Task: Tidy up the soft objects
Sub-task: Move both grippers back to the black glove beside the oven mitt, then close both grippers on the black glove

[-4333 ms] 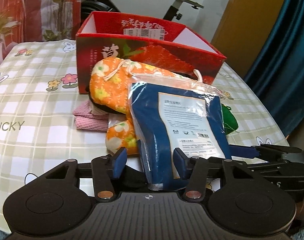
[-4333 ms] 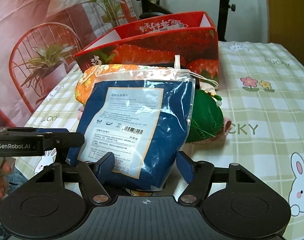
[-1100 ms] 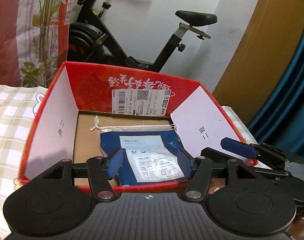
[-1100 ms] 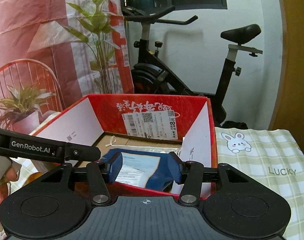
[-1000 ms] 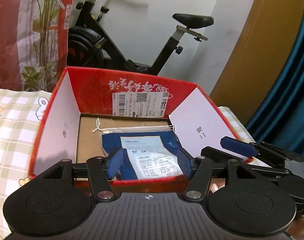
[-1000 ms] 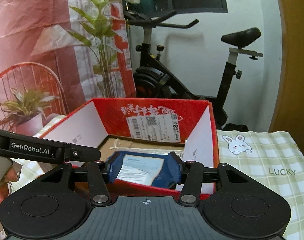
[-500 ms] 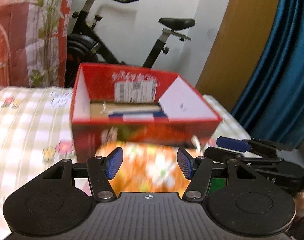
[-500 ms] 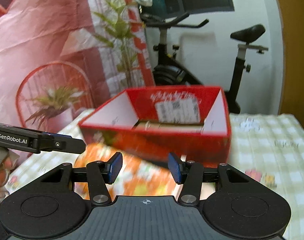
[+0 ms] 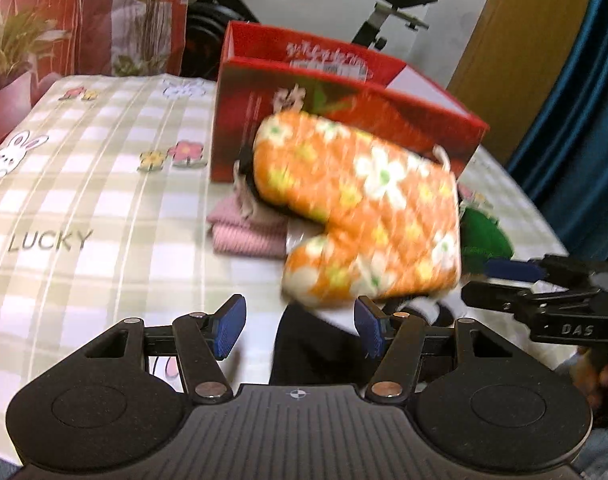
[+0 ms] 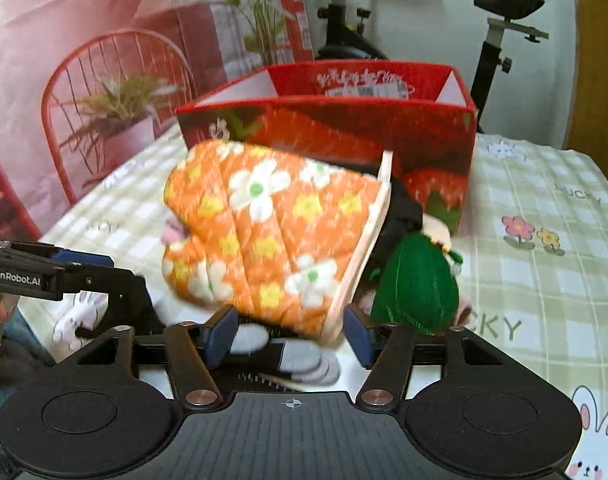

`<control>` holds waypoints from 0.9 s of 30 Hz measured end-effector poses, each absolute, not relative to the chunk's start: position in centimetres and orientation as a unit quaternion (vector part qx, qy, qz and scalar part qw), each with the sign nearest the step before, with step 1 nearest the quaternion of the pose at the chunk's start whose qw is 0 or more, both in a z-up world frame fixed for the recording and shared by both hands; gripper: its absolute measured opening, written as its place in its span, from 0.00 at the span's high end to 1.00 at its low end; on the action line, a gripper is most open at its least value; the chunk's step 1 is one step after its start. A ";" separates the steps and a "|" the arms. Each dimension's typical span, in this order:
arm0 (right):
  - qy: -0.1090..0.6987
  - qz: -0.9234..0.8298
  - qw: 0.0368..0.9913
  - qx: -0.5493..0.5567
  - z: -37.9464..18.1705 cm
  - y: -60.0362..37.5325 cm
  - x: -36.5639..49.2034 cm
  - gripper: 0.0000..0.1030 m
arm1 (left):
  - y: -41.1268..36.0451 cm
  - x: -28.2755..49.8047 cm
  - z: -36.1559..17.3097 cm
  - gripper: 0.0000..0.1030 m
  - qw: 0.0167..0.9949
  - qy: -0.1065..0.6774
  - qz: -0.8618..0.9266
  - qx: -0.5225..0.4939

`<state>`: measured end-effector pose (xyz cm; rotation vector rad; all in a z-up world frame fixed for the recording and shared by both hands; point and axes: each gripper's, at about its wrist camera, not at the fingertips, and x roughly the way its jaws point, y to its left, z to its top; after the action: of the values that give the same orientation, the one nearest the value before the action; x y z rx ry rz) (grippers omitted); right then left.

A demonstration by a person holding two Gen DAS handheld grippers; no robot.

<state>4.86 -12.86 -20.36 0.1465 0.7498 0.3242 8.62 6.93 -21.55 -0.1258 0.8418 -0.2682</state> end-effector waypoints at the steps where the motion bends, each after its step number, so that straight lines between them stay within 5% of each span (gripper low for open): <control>1: 0.369 0.160 0.913 0.067 -20.5 -12.7 4.8 0.38 | 6.9 8.6 -21.8 0.39 0.901 0.410 -0.129 -0.057; 8: 0.394 0.185 0.900 0.016 -21.3 -10.7 4.9 0.21 | 6.0 8.8 -22.7 0.39 0.896 0.423 -0.135 -0.023; 20: 0.382 0.219 0.897 -0.039 -21.9 -8.6 4.6 0.18 | 6.9 8.4 -22.5 0.42 0.895 0.418 -0.142 -0.057; 27: 0.382 0.238 0.892 -0.054 -22.1 -8.1 4.6 0.20 | 6.5 8.4 -22.8 0.54 0.889 0.427 -0.155 -0.055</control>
<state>4.57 -8.06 -22.10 -0.1122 0.7921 0.4937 8.44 6.48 -22.80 -0.1150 0.8873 -0.3223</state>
